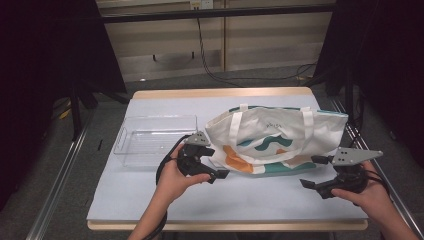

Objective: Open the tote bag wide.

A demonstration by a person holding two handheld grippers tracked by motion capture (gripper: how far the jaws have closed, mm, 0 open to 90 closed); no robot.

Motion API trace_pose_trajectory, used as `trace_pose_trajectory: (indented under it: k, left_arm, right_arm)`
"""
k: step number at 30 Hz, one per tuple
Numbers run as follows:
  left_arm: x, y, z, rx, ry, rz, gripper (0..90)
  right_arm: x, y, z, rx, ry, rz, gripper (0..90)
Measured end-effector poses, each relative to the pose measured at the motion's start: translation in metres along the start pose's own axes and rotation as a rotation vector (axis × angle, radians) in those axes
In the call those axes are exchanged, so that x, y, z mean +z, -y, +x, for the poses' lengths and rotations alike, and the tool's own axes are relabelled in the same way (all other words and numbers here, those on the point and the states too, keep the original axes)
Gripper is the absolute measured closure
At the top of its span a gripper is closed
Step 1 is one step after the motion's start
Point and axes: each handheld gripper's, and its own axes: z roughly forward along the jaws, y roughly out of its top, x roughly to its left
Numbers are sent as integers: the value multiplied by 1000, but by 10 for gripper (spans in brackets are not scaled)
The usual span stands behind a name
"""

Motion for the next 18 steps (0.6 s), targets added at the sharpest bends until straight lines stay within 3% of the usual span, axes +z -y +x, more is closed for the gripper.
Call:
trace_pose_trajectory:
  k: [5,6,9,12,13,18]
  left_arm:
    - [1,-6,-2,2,9,-15,99]
    - [-1,-9,-2,11,7,10,99]
    - [1,-11,-1,5,20,-10,102]
    - [0,-15,-1,10,14,19,103]
    - [2,-15,-1,6,21,-4,103]
    - [0,-21,-2,16,16,-14,103]
  right_arm:
    - [-2,-5,-2,2,3,-1,134]
    - [-2,-6,-2,-3,4,-5,135]
    - [-3,-9,-3,1,-8,-6,140]
    - [-3,-11,-4,14,-22,-22,144]
    - [-4,-12,-5,20,-26,-24,146]
    - [-8,-17,-8,17,-12,-24,155]
